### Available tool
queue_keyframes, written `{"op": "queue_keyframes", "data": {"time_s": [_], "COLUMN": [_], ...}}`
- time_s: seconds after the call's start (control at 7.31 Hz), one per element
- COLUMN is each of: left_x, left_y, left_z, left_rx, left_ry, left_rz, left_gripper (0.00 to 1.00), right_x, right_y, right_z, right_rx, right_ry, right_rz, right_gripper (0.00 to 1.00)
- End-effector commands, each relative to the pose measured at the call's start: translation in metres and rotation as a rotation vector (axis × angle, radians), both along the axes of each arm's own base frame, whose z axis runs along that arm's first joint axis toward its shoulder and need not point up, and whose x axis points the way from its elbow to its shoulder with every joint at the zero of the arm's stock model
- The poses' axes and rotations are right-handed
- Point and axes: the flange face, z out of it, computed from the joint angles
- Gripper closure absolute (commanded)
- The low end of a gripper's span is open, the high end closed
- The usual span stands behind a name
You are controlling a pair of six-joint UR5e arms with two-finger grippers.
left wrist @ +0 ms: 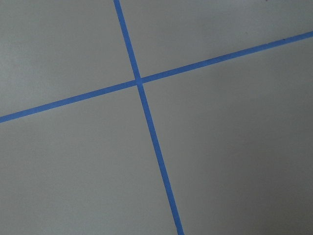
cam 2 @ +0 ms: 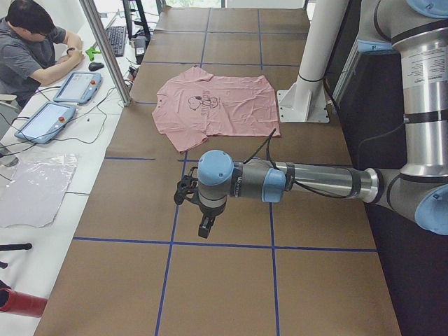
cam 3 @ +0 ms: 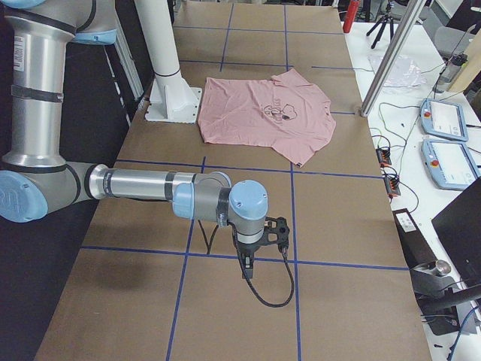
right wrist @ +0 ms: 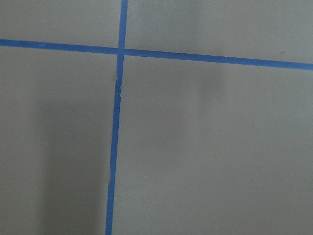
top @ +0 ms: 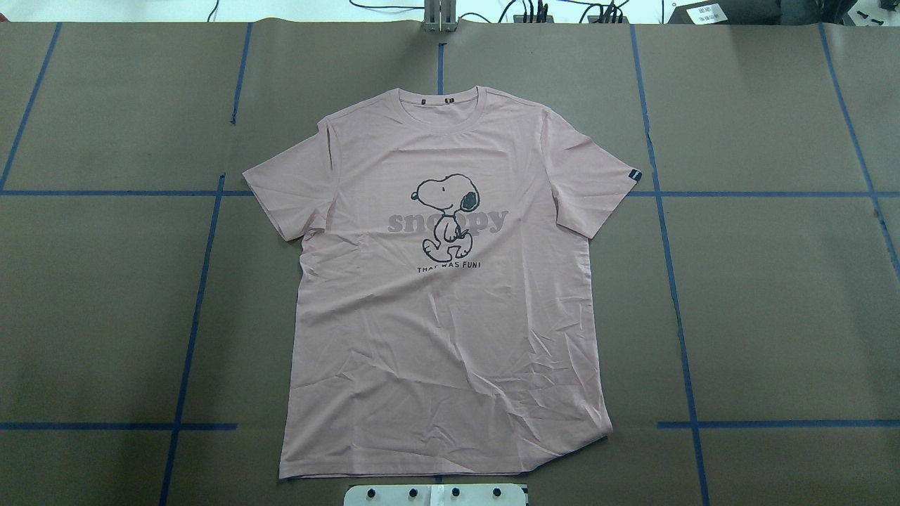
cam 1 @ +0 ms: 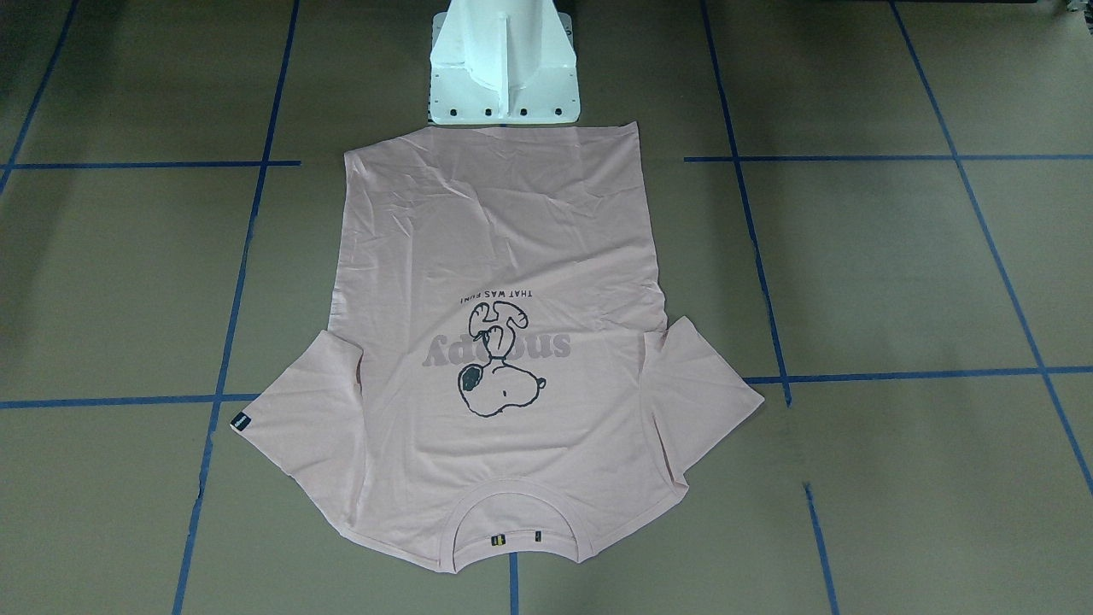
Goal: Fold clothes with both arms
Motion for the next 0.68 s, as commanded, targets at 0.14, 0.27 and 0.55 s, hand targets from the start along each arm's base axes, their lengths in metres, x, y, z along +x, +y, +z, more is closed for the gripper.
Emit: {"op": "queue_keyframes", "data": {"time_s": [0.14, 0.27, 0.55], "left_x": [0.0, -0.001, -0.003], "left_y": [0.0, 0.0, -0.009], "left_z": [-0.006, -0.006, -0.027], "left_rx": [0.009, 0.01, 0.073], "left_ry": [0.0, -0.004, -0.041], "left_rz": [-0.004, -0.004, -0.007], "left_gripper": [0.0, 0.0, 0.0], "right_x": [-0.002, -0.011, -0.037], "right_y": [-0.008, -0.025, -0.063], "right_z": [-0.008, -0.027, -0.094], "right_rx": [0.018, 0.054, 0.192], "right_ry": [0.003, 0.004, -0.016], "right_rz": [-0.006, -0.025, -0.076], "right_gripper": [0.0, 0.0, 0.0]}}
